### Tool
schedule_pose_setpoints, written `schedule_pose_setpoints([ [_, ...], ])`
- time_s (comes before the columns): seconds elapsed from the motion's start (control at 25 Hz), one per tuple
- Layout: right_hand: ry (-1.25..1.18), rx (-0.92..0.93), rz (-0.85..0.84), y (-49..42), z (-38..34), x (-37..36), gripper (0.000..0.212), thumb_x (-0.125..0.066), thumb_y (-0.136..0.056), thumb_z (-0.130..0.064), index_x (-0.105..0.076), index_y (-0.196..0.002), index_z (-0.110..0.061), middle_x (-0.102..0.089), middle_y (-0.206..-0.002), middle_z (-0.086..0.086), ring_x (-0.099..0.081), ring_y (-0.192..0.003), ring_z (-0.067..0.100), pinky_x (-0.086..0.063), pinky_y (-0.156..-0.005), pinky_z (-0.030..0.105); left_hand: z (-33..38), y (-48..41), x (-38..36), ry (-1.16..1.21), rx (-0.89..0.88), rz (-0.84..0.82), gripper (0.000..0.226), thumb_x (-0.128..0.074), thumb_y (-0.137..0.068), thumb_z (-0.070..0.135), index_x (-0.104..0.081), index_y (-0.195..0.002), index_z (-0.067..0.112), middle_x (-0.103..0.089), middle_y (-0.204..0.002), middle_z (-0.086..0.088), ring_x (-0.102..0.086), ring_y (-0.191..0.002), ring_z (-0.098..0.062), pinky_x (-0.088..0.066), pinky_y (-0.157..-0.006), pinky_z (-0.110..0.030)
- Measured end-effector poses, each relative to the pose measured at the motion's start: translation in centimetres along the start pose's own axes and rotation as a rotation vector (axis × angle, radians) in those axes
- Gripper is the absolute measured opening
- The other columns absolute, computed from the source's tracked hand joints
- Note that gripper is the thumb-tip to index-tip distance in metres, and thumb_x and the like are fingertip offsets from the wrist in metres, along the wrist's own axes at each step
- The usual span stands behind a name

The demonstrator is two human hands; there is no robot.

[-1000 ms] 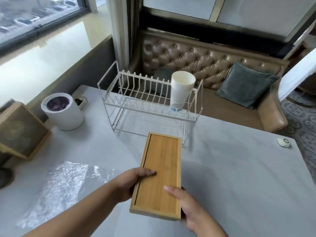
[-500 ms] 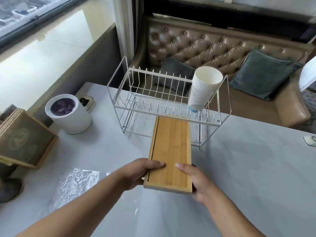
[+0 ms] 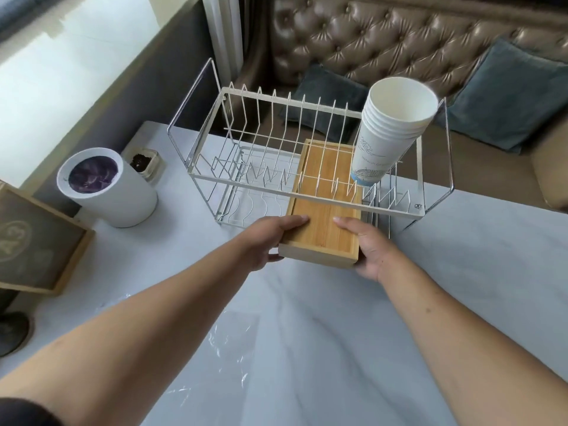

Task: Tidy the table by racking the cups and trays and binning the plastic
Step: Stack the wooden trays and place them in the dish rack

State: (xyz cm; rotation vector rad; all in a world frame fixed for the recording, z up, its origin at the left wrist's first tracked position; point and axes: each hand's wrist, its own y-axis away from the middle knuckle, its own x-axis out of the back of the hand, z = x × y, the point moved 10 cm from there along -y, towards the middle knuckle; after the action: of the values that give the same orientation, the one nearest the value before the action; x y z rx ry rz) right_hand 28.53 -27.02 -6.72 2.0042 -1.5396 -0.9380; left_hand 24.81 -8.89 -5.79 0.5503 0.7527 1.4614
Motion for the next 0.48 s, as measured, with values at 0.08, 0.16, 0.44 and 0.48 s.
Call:
schedule_pose_setpoints([
  [0.08, 0.0, -0.016, 0.002, -0.6, -0.2, 0.5, 0.038, -0.073, -0.085, -0.035, -0.071, -0.121, -0.021, -0.076, -0.122, 0.013, -0.069, -0.119, 0.033, -0.044, -0.112, 0.057, -0.1, -0.7, -0.3, 0.007, -0.007, 0.026, 0.051, -0.084, -0.064, 0.056, -0.078, -0.104, 0.024, -0.08, -0.089, 0.008, -0.07, -0.097, -0.018, -0.051, -0.092, -0.041],
  [0.16, 0.023, -0.03, -0.003, -0.9, -0.3, 0.7, 0.04, -0.073, -0.086, -0.036, -0.07, -0.123, -0.021, -0.078, -0.117, 0.011, -0.07, -0.112, 0.032, -0.046, -0.109, 0.053, 0.0, -1.1, -0.5, 0.003, -0.023, 0.035, 0.052, -0.083, -0.065, 0.057, -0.078, -0.105, 0.024, -0.079, -0.088, 0.008, -0.07, -0.095, -0.019, -0.051, -0.09, -0.041],
  [0.44, 0.193, -0.015, 0.126, -0.1, -0.1, 1.5, 0.036, -0.075, -0.085, -0.046, -0.071, -0.11, -0.02, -0.078, -0.114, 0.011, -0.072, -0.094, 0.027, -0.053, -0.079, 0.039, 0.1, -1.3, 0.0, -0.01, -0.104, 0.09, 0.073, -0.082, -0.07, 0.053, -0.065, -0.129, 0.015, -0.075, -0.109, -0.001, -0.068, -0.092, -0.02, -0.05, -0.086, -0.041],
  [0.48, 0.192, 0.009, 0.176, 0.1, -0.1, 1.9, 0.043, -0.077, -0.083, -0.047, -0.071, -0.113, -0.018, -0.078, -0.112, 0.011, -0.073, -0.094, 0.027, -0.053, -0.078, 0.038, 0.1, -1.2, 0.0, -0.012, -0.11, 0.107, 0.075, -0.081, -0.07, 0.053, -0.061, -0.133, 0.018, -0.075, -0.117, -0.002, -0.069, -0.096, -0.02, -0.05, -0.086, -0.041],
])
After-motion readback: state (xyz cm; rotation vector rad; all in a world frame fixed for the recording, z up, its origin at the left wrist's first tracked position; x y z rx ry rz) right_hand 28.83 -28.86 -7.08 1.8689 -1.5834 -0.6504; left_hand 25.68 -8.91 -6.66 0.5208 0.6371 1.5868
